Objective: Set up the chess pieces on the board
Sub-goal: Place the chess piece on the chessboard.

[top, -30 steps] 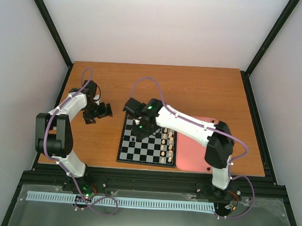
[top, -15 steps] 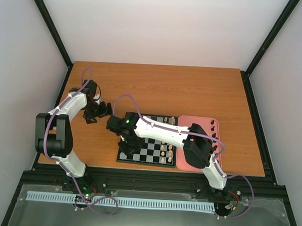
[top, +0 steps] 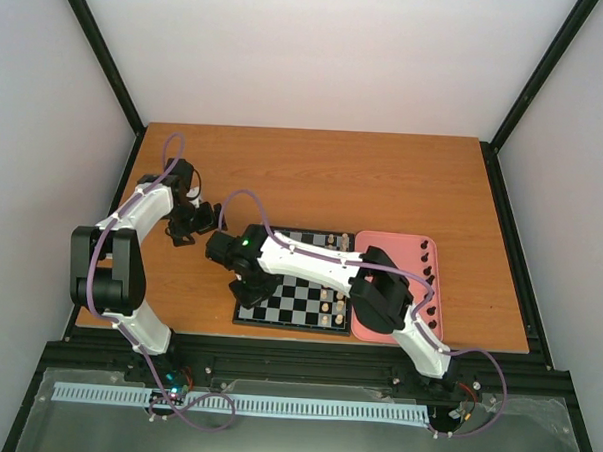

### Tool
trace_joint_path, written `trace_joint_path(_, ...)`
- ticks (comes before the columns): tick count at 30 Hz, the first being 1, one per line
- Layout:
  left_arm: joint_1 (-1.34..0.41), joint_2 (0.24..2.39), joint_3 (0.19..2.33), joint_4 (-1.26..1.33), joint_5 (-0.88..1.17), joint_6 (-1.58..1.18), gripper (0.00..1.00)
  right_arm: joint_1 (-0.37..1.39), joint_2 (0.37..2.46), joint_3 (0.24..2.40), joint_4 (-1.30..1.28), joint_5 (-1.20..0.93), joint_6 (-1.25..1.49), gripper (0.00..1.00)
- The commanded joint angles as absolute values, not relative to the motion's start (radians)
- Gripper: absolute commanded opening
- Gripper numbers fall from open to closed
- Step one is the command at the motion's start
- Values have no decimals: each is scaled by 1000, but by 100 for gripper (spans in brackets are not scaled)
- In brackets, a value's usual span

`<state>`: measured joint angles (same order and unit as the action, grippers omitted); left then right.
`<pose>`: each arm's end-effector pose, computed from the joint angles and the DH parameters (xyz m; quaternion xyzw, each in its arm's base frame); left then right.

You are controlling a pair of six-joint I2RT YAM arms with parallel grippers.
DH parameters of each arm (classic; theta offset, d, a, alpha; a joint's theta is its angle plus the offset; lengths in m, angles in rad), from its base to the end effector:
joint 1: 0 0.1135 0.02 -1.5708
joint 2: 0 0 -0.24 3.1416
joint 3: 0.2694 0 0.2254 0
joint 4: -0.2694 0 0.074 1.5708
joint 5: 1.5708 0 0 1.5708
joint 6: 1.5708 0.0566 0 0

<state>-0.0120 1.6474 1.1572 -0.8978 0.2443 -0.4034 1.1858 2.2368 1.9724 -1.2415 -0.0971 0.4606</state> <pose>0.2815 -0.0171 0.1767 -0.1813 0.9717 -0.1374 0.0636 0.1459 0.3748 0.1733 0.3556 -0.9328 -0.0567 0.0135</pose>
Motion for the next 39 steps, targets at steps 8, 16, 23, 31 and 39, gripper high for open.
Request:
trace_joint_path(8, -9, 1632, 1169, -886, 265, -417, 100, 1161, 2273, 2000, -1252, -58, 467, 3)
trace_joint_path(16, -9, 1636, 1167, -885, 265, -416, 100, 1151, 2290, 2004, -1246, -80, 450, 3)
trace_joint_path(23, -9, 1639, 1170, -885, 264, -416, 100, 1149, 2300, 2001, -1244, -93, 441, 4)
trace_joint_path(31, -8, 1635, 1172, -886, 264, -415, 100, 1146, 2305, 2005, -1235, -86, 440, 7)
trace_joint_path(39, -9, 1640, 1171, -885, 265, -414, 100, 1141, 2320, 2027, -1248, -82, 431, 12)
